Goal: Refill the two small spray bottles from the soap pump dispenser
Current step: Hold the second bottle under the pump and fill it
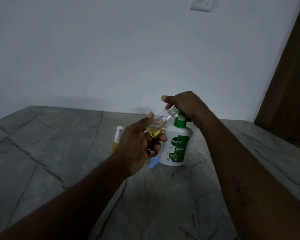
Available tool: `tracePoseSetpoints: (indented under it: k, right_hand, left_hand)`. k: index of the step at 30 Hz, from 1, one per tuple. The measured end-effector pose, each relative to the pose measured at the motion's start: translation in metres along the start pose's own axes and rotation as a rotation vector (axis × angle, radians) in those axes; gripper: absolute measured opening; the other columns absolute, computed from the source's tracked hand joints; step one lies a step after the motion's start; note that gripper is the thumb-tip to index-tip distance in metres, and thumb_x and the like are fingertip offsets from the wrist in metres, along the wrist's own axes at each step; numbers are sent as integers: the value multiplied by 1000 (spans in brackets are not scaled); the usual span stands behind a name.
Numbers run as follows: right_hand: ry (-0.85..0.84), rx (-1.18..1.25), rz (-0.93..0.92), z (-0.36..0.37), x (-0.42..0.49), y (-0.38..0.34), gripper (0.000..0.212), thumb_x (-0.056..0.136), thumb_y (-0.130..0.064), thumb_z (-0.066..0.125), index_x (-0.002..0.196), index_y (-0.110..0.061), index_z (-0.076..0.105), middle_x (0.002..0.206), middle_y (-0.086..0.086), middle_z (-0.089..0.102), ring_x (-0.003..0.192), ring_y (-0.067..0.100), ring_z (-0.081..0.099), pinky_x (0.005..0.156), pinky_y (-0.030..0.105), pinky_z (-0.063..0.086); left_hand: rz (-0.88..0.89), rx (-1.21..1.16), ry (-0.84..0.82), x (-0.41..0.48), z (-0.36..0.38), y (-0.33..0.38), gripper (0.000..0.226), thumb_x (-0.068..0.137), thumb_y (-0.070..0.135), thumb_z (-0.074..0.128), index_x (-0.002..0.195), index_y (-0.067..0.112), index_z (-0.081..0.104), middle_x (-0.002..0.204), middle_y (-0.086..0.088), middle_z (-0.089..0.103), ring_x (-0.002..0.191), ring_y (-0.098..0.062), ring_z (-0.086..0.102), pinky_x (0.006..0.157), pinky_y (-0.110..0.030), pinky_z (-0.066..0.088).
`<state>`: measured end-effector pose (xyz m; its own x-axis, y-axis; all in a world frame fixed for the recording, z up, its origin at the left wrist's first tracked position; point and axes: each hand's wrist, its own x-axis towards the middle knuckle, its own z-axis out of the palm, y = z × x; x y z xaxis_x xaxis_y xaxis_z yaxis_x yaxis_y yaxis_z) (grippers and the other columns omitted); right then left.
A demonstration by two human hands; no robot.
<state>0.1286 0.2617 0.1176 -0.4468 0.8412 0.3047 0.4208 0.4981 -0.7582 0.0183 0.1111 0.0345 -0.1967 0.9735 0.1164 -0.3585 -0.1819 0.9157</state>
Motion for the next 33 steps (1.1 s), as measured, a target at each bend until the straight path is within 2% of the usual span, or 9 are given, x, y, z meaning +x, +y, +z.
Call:
tracePoseSetpoints:
  k: [7,11,15,19,33]
  right_hand:
    - [-99,57,87,4,-1,8,39,86,-54,73,82,-15,78,77,1,69,66,17,60,61,28,43]
    - [-81,43,72,4,1,8,41,84,-57,73,80,-16,79,78,2,72,67,18,62,63,29,45]
    - [-5,17,22,3,0,4,41,87,-54,72,80,-14,79,69,-4,68,65,15,61,63,29,45]
    - [44,-13,-34,-1,-1,-2,41,90,-53,70,82,-14,79,74,-4,67,66,14,60,62,28,48]
    - [-61,28,48,0,0,1,33,88,-50,71,76,-20,77,82,3,70,69,18,58,61,28,45]
  left_hand:
    - [-13,4,11,0,-1,0,53,97,52,50,122,8,66,74,-9,64,55,-16,50,49,-24,34]
    - [-17,5,19,1,-1,0,56,97,53,50,126,8,65,74,-9,64,56,-16,50,48,-24,36]
    - [-9,2,10,0,0,0,56,97,52,49,128,8,63,75,-8,65,56,-15,50,47,-23,36]
    - [13,0,-17,-1,1,1,57,96,51,50,129,7,63,76,-9,66,57,-17,50,46,-23,37]
    - [48,28,-13,-1,-1,0,57,87,51,57,128,13,65,82,-7,68,59,-14,51,51,-24,39]
